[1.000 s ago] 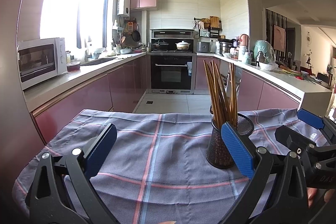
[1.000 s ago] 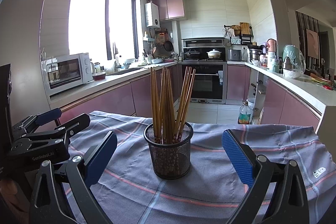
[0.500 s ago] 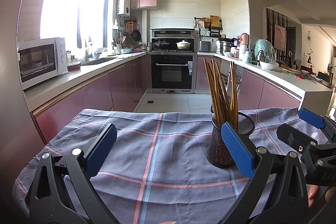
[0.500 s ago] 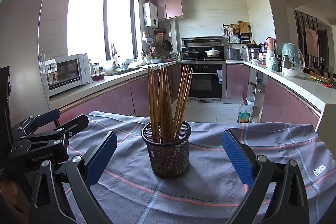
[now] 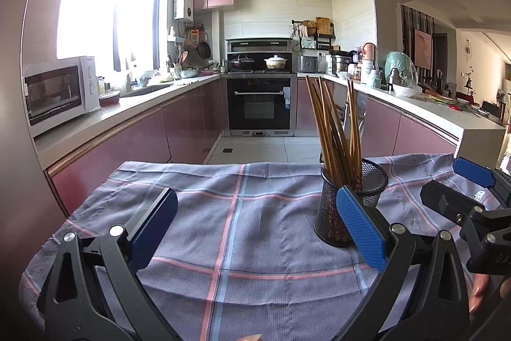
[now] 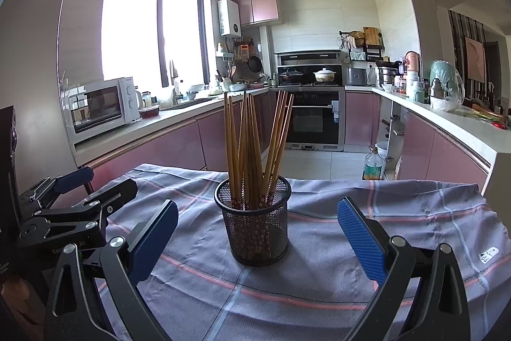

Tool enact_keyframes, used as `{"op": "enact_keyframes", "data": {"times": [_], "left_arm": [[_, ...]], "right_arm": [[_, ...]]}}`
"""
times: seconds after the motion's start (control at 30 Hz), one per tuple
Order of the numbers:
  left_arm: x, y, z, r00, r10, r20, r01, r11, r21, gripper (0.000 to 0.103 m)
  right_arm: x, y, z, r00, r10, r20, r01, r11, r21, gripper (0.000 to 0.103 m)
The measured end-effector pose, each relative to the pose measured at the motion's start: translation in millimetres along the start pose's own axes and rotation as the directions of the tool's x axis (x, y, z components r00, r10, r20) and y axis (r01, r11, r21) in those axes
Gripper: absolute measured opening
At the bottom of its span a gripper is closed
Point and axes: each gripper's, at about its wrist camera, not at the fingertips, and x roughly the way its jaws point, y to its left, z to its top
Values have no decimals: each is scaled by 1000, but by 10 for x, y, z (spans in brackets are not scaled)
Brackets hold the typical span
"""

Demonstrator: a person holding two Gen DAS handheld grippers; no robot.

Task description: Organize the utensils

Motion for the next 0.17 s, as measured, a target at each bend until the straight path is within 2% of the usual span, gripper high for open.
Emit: {"op": "enact_keyframes", "data": {"times": [0.1,0.17], "left_arm": [[162,91,-53,997,-17,-81,15,999,-35,98],[292,190,-93,991,-9,-131,3,999,-49,98]], "right_arm": [[71,-79,-47,998,-27,-51,27,999,-18,96],[185,-225,-112,989,-70,-128,66,997,-37,96]]}}
